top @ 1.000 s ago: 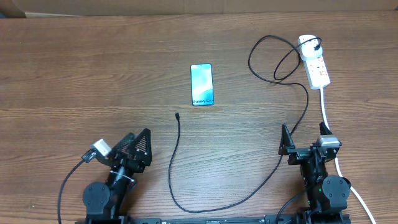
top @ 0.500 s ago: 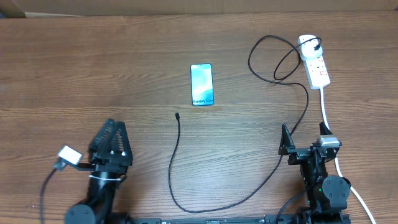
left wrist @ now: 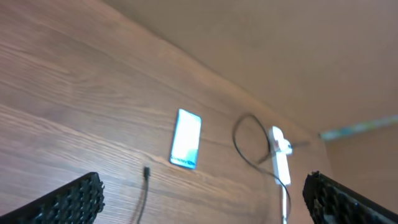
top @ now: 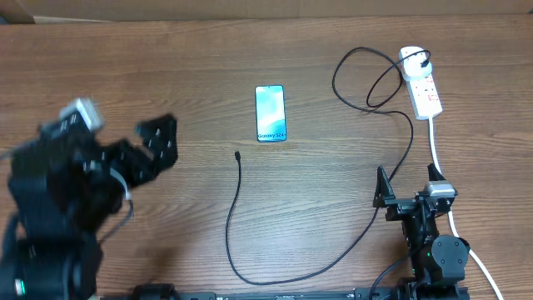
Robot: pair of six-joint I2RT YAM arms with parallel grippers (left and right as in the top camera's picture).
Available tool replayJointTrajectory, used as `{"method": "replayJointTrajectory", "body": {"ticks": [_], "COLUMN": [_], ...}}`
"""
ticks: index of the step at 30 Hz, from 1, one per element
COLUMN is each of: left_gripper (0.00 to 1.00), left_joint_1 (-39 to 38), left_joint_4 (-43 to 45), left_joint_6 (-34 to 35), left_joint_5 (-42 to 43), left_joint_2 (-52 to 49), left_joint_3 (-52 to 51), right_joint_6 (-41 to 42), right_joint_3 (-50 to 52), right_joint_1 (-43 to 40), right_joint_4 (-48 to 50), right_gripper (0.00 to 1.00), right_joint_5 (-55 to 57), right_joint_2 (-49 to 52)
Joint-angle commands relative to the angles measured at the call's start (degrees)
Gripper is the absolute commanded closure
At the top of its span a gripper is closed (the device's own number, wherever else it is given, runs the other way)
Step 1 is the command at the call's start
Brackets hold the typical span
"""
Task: Plug charger to phone and switch on socket
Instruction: 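Move the left gripper over the phone and lower onto it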
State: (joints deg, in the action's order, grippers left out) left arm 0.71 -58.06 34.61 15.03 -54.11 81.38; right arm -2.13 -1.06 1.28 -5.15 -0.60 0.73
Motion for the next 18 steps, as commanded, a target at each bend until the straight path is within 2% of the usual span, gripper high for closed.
{"method": "replayJointTrajectory", "body": {"ticks": [1, 4, 6, 9, 11, 14, 18], "left_gripper": [0.00, 0.00, 0.00, 0.00, 0.00, 0.00, 0.00], "left_joint_1": [-0.44, -1.62, -4.33, -10.40, -14.80, -19.85, -23.41], "left_joint_4": [-2.91, -10.75, -17.22, -27.54, -33.27, -36.33, -32.85], "left_joint_6": [-3.15, -3.65, -6.58, -6.47, -3.23, -0.09, 0.35], "left_joint_5": [5.31, 3.06, 0.04, -10.64, -18.95, -25.81, -27.04], "left_joint_2": [-6.32, -13.79, -19.54, -28.33, -33.59, -39.21, -44.09], "left_joint_3": [7.17, 14.82, 20.68, 29.83, 35.45, 40.70, 42.10], "right_joint_6": [0.20, 0.20, 0.20, 0.20, 0.20, 0.22, 0.20], "right_joint_3": [0.59, 0.59, 0.59, 0.59, 0.59, 0.59, 0.59], "right_joint_1": [0.37, 0.37, 0.37, 0.37, 0.37, 0.37, 0.37], "right_joint_4": [0.31, 0.31, 0.31, 0.31, 0.31, 0.31, 0.31], "right_gripper": [0.00, 0.00, 0.00, 0.00, 0.00, 0.00, 0.00], "right_joint_5": [0.52, 0.52, 0.52, 0.52, 0.52, 0.52, 0.52], "right_joint_2": [-0.57, -0.57, -0.57, -0.57, -0.57, -0.57, -0.57]}}
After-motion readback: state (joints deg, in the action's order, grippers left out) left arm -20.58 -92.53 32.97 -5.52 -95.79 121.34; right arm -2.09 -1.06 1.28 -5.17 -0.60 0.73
